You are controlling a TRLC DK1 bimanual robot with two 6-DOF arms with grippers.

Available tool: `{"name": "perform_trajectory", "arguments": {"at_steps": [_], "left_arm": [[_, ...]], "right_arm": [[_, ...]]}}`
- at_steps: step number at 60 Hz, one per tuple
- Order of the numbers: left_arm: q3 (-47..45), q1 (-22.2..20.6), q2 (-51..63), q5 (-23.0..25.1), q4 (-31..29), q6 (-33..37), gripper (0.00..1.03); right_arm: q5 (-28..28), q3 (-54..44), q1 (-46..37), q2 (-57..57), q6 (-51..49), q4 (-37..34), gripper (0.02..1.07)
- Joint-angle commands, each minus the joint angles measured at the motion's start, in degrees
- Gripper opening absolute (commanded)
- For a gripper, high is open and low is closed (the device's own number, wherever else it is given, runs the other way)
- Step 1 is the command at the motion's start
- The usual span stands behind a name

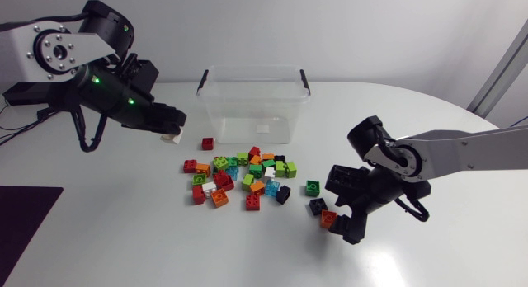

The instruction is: Place the duplo bricks in the container

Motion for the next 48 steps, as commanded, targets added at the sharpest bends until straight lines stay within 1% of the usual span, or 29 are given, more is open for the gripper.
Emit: {"name": "perform_trajectory", "arguments": {"at_steps": [1, 5, 9, 14, 16, 21, 23, 24, 33, 37, 48], "left_arm": [[3.5, -0.6, 1.2, 0.6, -0.4, -1.0, 0.22], [4.9, -0.8, 2.0, 1.0, 0.0, -1.4, 0.22], [6.2, -1.1, 2.8, 1.0, 0.5, -1.7, 0.22], [7.6, -1.6, 3.6, 1.0, 1.0, -1.9, 0.22], [8.1, -1.8, 4.1, 1.0, 1.4, -1.9, 0.22], [9.2, -2.2, 4.7, 1.0, 3.0, -2.2, 0.22], [9.7, -2.3, 5.1, 1.0, 3.5, -2.2, 0.22], [10.0, -2.4, 5.1, 1.0, 3.7, -2.3, 0.22], [12.0, -3.5, 6.5, 1.0, 7.0, -2.6, 0.22], [13.5, -3.8, 7.5, 1.1, 8.1, -2.9, 0.22], [19.1, -4.3, 12.3, 1.1, 9.4, -3.7, 0.22]], "right_arm": [[0.4, 0.9, 0.5, 2.1, -1.9, 1.6, 0.77], [0.4, 0.3, 0.7, 2.2, -2.0, 3.2, 0.7], [0.3, 0.2, 1.1, 2.6, -2.0, 3.8, 0.61], [0.3, 0.1, 1.1, 2.9, -2.4, 4.3, 0.58], [0.3, 0.1, 1.1, 3.2, -2.4, 4.4, 0.5], [0.0, 0.1, 1.0, 3.5, -2.9, 3.8, 0.47], [-0.3, 0.2, 0.8, 3.3, -2.9, 3.5, 0.41], [-0.6, 0.3, 0.7, 3.2, -2.9, 3.1, 0.4], [-0.7, 1.1, -0.2, 0.5, -2.8, 0.4, 0.4], [-0.8, 1.8, -0.3, -2.3, -2.6, -2.1, 0.4], [-1.2, 5.4, -0.3, -8.5, -0.6, -7.6, 0.4]]}}
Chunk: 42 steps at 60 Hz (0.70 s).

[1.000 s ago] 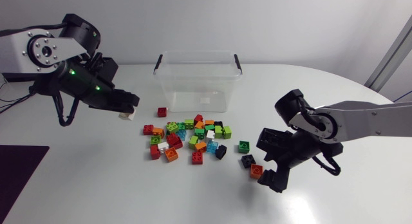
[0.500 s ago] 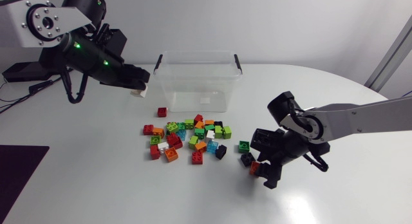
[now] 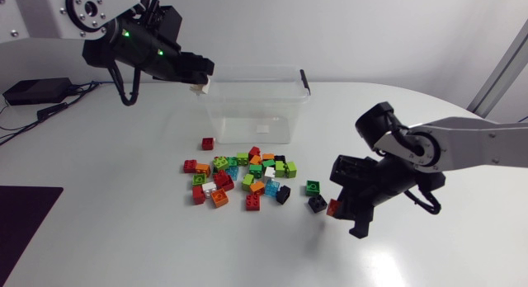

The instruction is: Place the duplo bricks in the container

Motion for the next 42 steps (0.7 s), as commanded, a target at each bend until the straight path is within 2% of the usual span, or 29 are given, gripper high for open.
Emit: {"name": "perform_trajectory", "arguments": {"at_steps": [1, 12, 34, 39, 42], "left_arm": [[3.5, -0.3, 3.5, 0.7, 1.3, -2.1, 0.22], [6.9, -0.3, 8.1, 0.7, 4.3, -2.6, 0.22], [11.8, -0.5, 15.6, 0.6, 12.1, -3.0, 0.24], [12.8, -0.7, 17.3, 0.3, 14.4, -3.0, 0.28], [13.4, -0.7, 18.4, -0.1, 15.7, -3.0, 0.4]], "right_arm": [[-0.4, 3.3, -0.1, -2.7, 1.0, -2.1, 0.4], [-1.2, 7.1, 1.3, -4.5, 4.2, -4.4, 0.4], [-2.8, 15.1, 2.6, -4.2, 11.6, -2.1, 0.4], [-2.9, 17.0, 2.9, -3.5, 12.9, -1.4, 0.4], [-2.9, 18.1, 3.1, -3.0, 13.9, -0.5, 0.4]]}}
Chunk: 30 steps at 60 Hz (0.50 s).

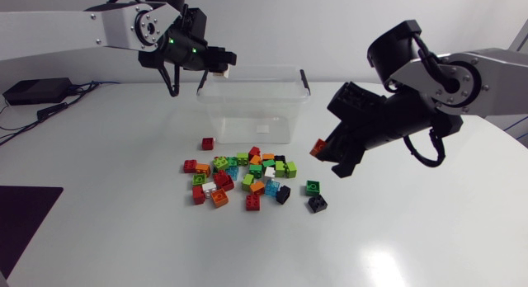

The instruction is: Place the duplo bricks in the container

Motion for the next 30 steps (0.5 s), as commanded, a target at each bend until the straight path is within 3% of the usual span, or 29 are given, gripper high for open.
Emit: {"name": "perform_trajectory", "arguments": {"at_steps": [1, 6, 11, 16, 30], "left_arm": [[2.9, -0.6, 2.8, -0.1, 1.5, -1.6, 0.44], [3.6, -0.6, 3.6, -0.8, 1.8, -1.2, 0.76], [3.2, -0.5, 3.1, -1.0, 1.8, -0.7, 0.93], [1.5, 0.0, 0.6, -1.0, 1.7, 0.5, 0.98], [-6.3, 1.9, -9.0, -1.0, -1.7, 5.3, 0.98]], "right_arm": [[-0.2, 2.6, 0.9, 1.5, 2.6, 1.4, 0.4], [-0.2, 4.5, 1.3, 2.7, 3.9, 2.7, 0.4], [-0.2, 6.9, 1.4, 4.0, 5.5, 4.3, 0.4], [-0.2, 8.8, 1.4, 5.5, 6.6, 5.8, 0.4], [-0.2, 12.9, 1.1, 9.6, 9.4, 11.2, 0.4]]}}
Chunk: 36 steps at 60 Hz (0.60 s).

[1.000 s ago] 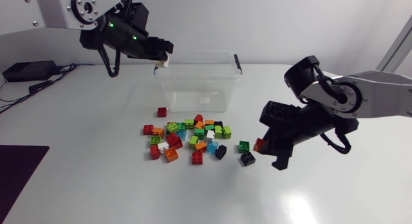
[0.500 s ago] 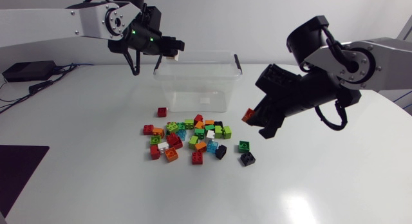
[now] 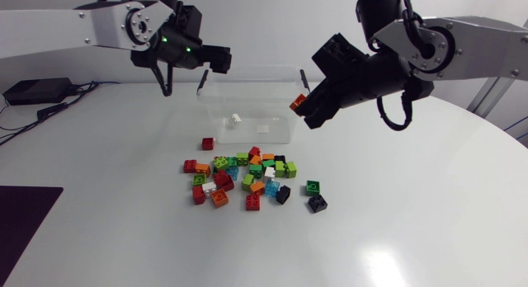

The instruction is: Place the duplo bricks in the container

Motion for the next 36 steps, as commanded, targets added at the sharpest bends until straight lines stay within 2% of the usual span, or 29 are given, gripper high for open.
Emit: {"name": "perform_trajectory", "arguments": {"at_steps": [1, 17, 23, 36], "left_arm": [[-4.0, 1.2, -6.1, -0.4, -1.8, 3.2, 0.98], [-14.2, 4.1, -14.8, 0.1, -7.1, 11.1, 0.98], [-18.5, 5.3, -17.3, 3.4, -7.4, 14.0, 0.98], [-25.0, 5.9, -19.5, 5.2, -8.8, 19.6, 0.98]], "right_arm": [[-0.1, 2.2, 0.1, 2.7, 2.3, 1.7, 0.4], [-0.1, 6.9, -1.2, 9.4, 5.7, 9.3, 0.4], [0.0, 8.7, -1.2, 11.8, 6.5, 11.2, 0.4], [0.2, 13.8, -1.5, 17.0, 7.7, 13.0, 0.4]]}}
